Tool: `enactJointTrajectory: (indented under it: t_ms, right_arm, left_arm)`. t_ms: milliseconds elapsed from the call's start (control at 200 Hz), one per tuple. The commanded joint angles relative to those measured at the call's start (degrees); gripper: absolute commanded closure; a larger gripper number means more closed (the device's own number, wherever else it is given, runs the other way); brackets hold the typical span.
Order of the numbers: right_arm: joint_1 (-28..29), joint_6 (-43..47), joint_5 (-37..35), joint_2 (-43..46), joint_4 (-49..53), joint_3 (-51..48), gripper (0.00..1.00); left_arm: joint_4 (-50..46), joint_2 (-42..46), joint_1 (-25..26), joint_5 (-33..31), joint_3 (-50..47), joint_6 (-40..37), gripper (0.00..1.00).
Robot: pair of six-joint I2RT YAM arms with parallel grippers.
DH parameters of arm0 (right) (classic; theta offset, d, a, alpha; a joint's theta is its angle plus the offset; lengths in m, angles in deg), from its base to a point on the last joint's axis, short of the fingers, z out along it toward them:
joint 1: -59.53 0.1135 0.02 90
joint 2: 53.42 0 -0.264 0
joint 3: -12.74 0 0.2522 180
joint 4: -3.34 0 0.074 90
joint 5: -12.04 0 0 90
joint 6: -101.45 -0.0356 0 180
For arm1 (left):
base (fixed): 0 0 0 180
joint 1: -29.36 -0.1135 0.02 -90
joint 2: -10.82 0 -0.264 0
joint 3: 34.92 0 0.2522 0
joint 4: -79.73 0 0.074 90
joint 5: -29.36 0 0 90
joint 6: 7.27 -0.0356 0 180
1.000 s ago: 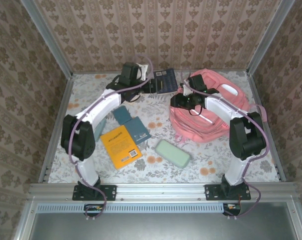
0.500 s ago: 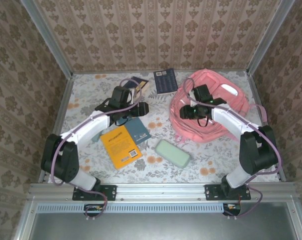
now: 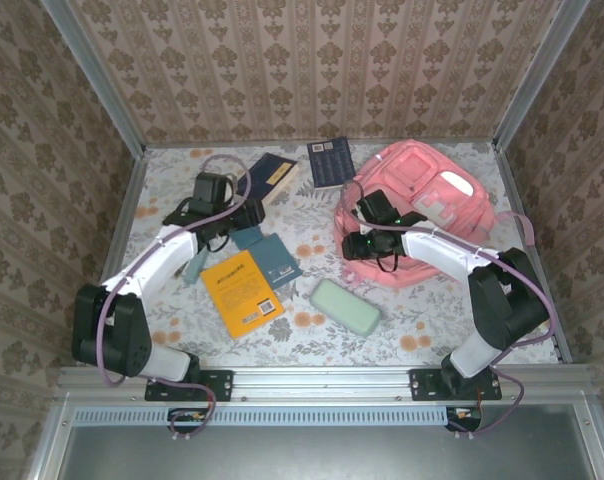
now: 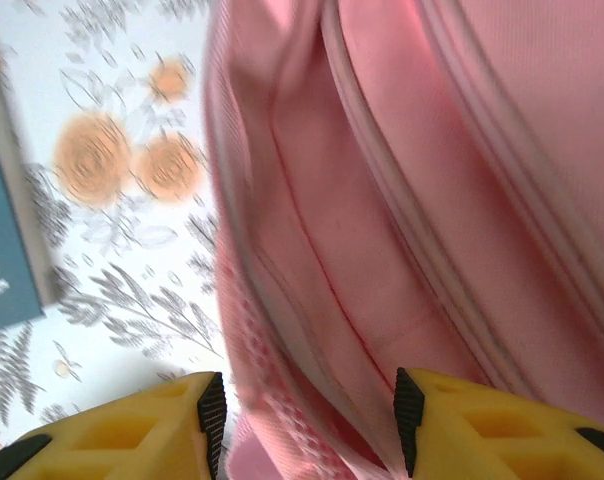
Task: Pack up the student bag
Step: Adjust the student bag at the top-right of the table, then move the book to the top-center of the table.
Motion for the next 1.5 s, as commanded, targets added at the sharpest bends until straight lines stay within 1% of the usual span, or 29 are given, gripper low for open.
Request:
enactJointTrajectory:
  t_ms: [0,170,350,410,440,505,600,640,720,845,935,1010,1060,1150,1255,1315,1410,1495]
  right_arm:
    - [1.2,-2.5,-3.2,1.9,-2.1,3.9,0.49]
    - [2.4,-4.4,-3.2,1.7,-3.9,5.8,0.48]
    - [3.8,-6.1,-3.2,-0.3,-5.9,7.2,0.5]
    - [4.3,-6.5,-3.3,-0.9,-6.2,8.0,0.51]
    - [4.5,-6.8,-3.4,-1.1,-6.3,8.4,0.52]
    - [5.2,-7.4,-3.5,-1.6,-6.5,9.3,0.53]
    - [6.0,-7.8,-3.8,-2.5,-6.4,10.7,0.53]
    - [6.2,-8.0,-3.7,-3.1,-6.1,11.3,0.53]
    - [6.3,-8.2,-3.7,-4.3,-5.2,13.1,0.53]
    - [6.4,-8.9,-3.7,-5.9,-5.2,15.0,0.53]
    - [6.4,-9.5,-3.5,-7.4,-5.5,16.1,0.52]
    - [6.4,-10.2,-2.8,-8.8,-6.0,17.0,0.52]
    - [6.4,-10.7,-2.1,-9.8,-6.2,17.6,0.52]
    - [6.4,-11.3,-0.8,-11.4,-6.6,18.6,0.52]
    - [6.3,-11.4,-0.6,-12.6,-6.7,19.6,0.52]
    - [6.2,-11.3,-0.8,-13.1,-6.6,19.9,0.52]
    - [6.0,-11.8,-0.1,-14.5,-6.8,20.6,0.52]
    - [5.6,-13.6,0.4,-16.2,-6.7,21.4,0.52]
  left_arm:
    - [1.8,-4.4,-3.3,4.5,3.9,-2.0,0.29]
    - [6.1,-12.8,-7.3,10.6,9.3,-2.3,0.39]
    - [9.0,-24.2,-8.2,14.1,18.8,-2.8,0.69]
    - [9.5,-28.5,-8.5,15.3,22.3,-2.0,0.71]
    - [9.8,-30.4,-8.7,16.0,24.0,-1.5,0.75]
    - [9.7,-35.3,-9.0,17.1,28.2,-0.2,0.76]
    - [7.4,-41.5,-9.0,18.1,34.2,1.2,0.76]
    - [5.6,-43.6,-9.1,18.0,36.4,2.0,0.79]
    - [2.4,-46.1,-9.0,17.3,38.3,3.3,0.79]
    - [0.3,-45.9,-8.3,16.4,35.6,4.3,0.79]
    - [0.6,-44.5,-7.2,16.5,31.3,6.6,0.8]
    - [1.8,-42.7,-6.0,17.0,27.2,9.9,0.8]
    - [4.1,-41.0,-5.2,17.1,23.7,13.0,0.8]
    - [11.6,-37.9,-3.4,18.3,16.7,19.6,0.8]
    - [16.5,-34.1,0.1,16.8,10.9,24.7,0.79]
    - [17.5,-31.7,2.2,15.6,9.0,25.8,0.76]
    - [17.9,-28.8,5.0,15.5,8.5,26.7,0.73]
    - [14.7,-26.0,5.2,13.4,9.4,24.5,0.72]
